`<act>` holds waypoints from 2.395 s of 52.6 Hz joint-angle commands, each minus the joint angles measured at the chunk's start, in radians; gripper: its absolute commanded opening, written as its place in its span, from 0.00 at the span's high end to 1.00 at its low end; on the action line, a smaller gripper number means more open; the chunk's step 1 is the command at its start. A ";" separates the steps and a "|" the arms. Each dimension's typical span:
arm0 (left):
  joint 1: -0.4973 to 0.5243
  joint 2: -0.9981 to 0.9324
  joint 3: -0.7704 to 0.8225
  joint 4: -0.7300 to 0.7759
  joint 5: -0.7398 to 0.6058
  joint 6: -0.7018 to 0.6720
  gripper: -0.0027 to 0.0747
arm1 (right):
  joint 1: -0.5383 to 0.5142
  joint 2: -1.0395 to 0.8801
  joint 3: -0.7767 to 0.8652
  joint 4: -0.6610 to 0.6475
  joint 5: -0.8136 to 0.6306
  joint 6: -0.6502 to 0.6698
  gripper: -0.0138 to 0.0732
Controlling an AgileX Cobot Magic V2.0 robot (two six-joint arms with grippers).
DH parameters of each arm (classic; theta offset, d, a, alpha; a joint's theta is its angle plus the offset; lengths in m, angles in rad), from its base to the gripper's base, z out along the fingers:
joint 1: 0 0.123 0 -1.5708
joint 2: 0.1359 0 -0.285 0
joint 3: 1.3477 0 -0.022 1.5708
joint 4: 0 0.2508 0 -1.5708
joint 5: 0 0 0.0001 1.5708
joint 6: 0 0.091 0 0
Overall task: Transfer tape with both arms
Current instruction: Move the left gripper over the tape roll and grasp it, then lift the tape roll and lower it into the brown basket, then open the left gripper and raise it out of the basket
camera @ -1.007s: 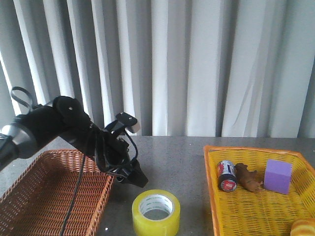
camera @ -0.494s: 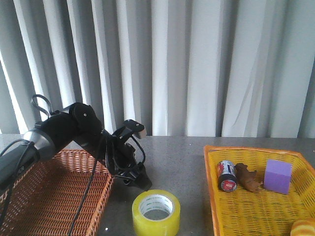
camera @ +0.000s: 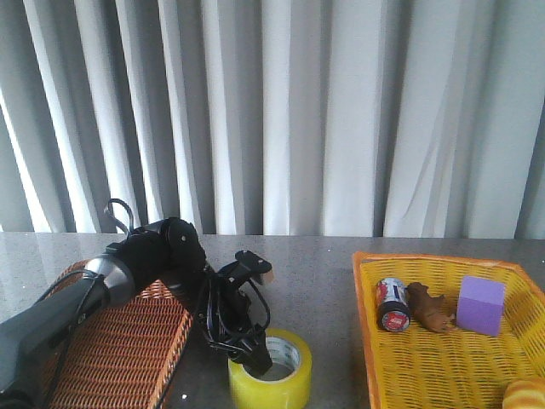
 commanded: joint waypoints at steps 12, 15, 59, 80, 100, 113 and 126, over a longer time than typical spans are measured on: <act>-0.002 -0.109 -0.033 -0.036 -0.046 -0.015 0.93 | -0.004 0.022 -0.022 -0.011 -0.074 -0.007 0.85; -0.002 -0.118 -0.033 -0.038 -0.050 -0.015 0.98 | -0.004 0.022 -0.022 -0.011 -0.074 -0.007 0.85; 0.336 -0.391 0.003 0.273 0.018 -0.217 0.97 | -0.004 0.022 -0.022 0.016 -0.074 -0.004 0.85; 0.339 -0.274 0.153 0.253 0.018 -0.215 0.97 | -0.004 0.022 -0.022 0.029 -0.074 -0.004 0.85; 0.339 -0.274 0.153 0.251 0.018 -0.244 0.84 | -0.004 0.022 -0.022 0.029 -0.075 -0.004 0.85; 0.339 -0.274 0.153 0.250 0.018 -0.294 0.60 | -0.004 0.022 -0.022 0.029 -0.075 -0.004 0.85; 0.340 -0.284 0.130 0.237 0.018 -0.319 0.52 | -0.004 0.022 -0.022 0.025 -0.075 -0.004 0.85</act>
